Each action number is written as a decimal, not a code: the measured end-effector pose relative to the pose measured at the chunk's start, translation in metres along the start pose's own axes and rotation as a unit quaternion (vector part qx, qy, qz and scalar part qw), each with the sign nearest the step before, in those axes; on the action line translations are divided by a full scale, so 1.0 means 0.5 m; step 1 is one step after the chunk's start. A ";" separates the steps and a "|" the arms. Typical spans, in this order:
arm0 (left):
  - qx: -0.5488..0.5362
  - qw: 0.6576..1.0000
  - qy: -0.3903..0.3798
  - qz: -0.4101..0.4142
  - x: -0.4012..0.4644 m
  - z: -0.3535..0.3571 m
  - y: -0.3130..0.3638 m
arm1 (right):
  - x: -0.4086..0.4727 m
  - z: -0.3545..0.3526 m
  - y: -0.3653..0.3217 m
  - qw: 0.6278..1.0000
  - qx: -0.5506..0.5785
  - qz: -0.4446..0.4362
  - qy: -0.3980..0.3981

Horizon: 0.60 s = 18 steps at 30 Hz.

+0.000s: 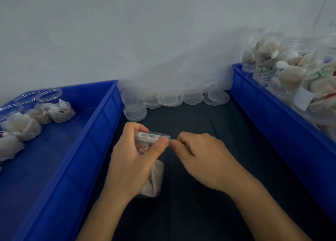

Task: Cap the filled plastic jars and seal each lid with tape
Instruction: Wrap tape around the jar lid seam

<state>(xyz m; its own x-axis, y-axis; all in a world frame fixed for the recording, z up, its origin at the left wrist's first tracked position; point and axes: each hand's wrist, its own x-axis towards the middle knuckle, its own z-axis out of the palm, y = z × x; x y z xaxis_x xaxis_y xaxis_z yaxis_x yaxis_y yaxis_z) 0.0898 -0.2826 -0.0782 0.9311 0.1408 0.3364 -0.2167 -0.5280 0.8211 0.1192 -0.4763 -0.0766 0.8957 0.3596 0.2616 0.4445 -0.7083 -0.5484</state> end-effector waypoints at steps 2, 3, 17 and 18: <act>-0.007 1.000 0.002 0.004 -0.001 -0.002 -0.001 | 0.001 0.002 0.000 1.000 -0.002 -0.003 -0.001; -0.009 1.000 0.004 0.004 0.000 -0.003 0.000 | 0.001 0.002 -0.001 1.000 0.002 -0.003 -0.001; 0.069 0.996 0.053 0.037 -0.008 0.002 0.000 | -0.007 0.000 -0.007 1.000 0.022 0.011 -0.014; 0.079 0.995 0.052 0.045 -0.007 0.000 0.000 | -0.008 -0.002 -0.007 1.000 0.018 0.010 -0.019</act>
<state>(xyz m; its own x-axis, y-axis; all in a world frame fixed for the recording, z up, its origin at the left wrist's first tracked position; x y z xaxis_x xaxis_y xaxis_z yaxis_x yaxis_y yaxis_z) 0.0863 -0.2832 -0.0793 0.8726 0.1689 0.4583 -0.2420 -0.6656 0.7060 0.1142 -0.4758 -0.0751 0.9026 0.3699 0.2204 0.4260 -0.6926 -0.5821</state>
